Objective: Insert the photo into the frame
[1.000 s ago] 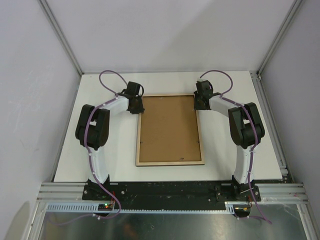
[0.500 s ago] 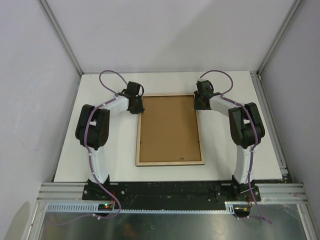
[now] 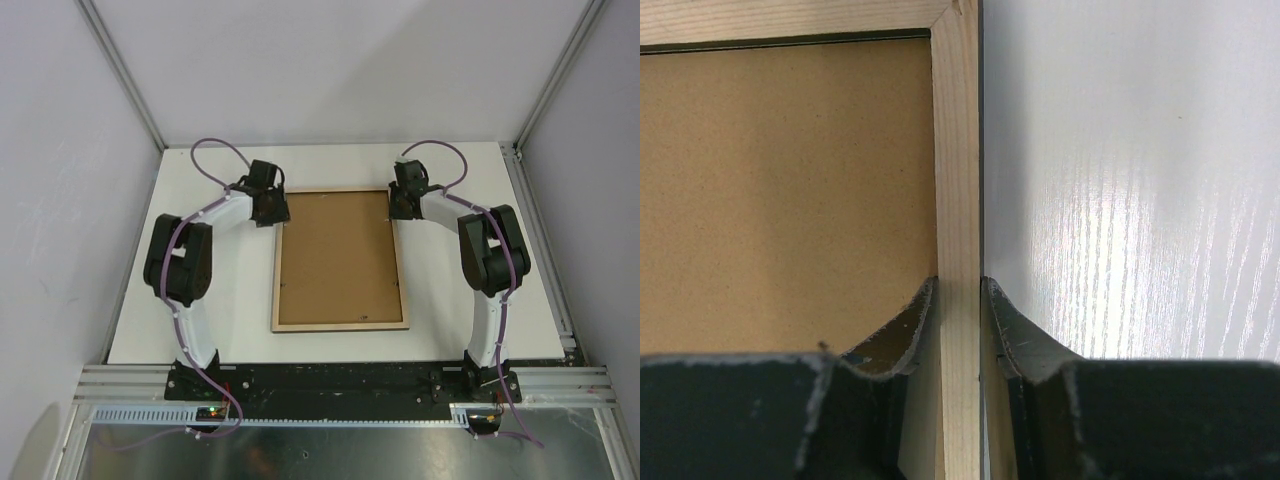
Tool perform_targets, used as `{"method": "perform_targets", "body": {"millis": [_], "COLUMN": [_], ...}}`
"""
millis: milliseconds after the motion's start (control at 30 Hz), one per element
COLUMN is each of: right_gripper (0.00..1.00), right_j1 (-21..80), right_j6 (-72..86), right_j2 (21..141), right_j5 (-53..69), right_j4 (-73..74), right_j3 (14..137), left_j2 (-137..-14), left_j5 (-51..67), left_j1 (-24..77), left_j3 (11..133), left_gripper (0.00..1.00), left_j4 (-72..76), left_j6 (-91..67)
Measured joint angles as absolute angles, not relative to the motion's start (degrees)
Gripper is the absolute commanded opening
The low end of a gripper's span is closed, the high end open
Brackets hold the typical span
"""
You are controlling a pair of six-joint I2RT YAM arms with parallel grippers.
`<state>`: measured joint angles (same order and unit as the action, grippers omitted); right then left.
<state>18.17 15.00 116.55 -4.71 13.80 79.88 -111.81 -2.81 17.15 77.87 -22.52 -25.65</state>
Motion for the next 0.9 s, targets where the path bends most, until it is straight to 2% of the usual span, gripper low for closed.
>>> {"method": "perform_targets", "body": {"millis": [100, 300, 433, 900], "right_gripper": [0.0, 0.21, 0.3, 0.31], "right_j1": [17.8, 16.3, 15.2, 14.1], "right_j6": [15.5, 17.3, 18.2, 19.4], "right_j2": [116.6, 116.6, 116.4, 118.9], "right_j5": [-4.3, -1.6, 0.3, 1.6], "right_j4": [13.8, 13.9, 13.8, 15.9], "right_j3": [79.9, 79.8, 79.6, 83.3], "left_j2": [-108.0, -101.1, -98.0, -83.9], "left_j5": [-2.8, -1.6, 0.3, 2.1], "left_j1": [16.7, 16.2, 16.2, 17.8], "left_j3": [76.4, 71.8, 67.5, 51.1], "left_gripper": [0.59, 0.61, 0.62, 0.64], "left_j4": [-23.4, -24.6, -24.9, -26.2], "left_j6": [-28.5, -34.6, -38.2, -51.9]}}
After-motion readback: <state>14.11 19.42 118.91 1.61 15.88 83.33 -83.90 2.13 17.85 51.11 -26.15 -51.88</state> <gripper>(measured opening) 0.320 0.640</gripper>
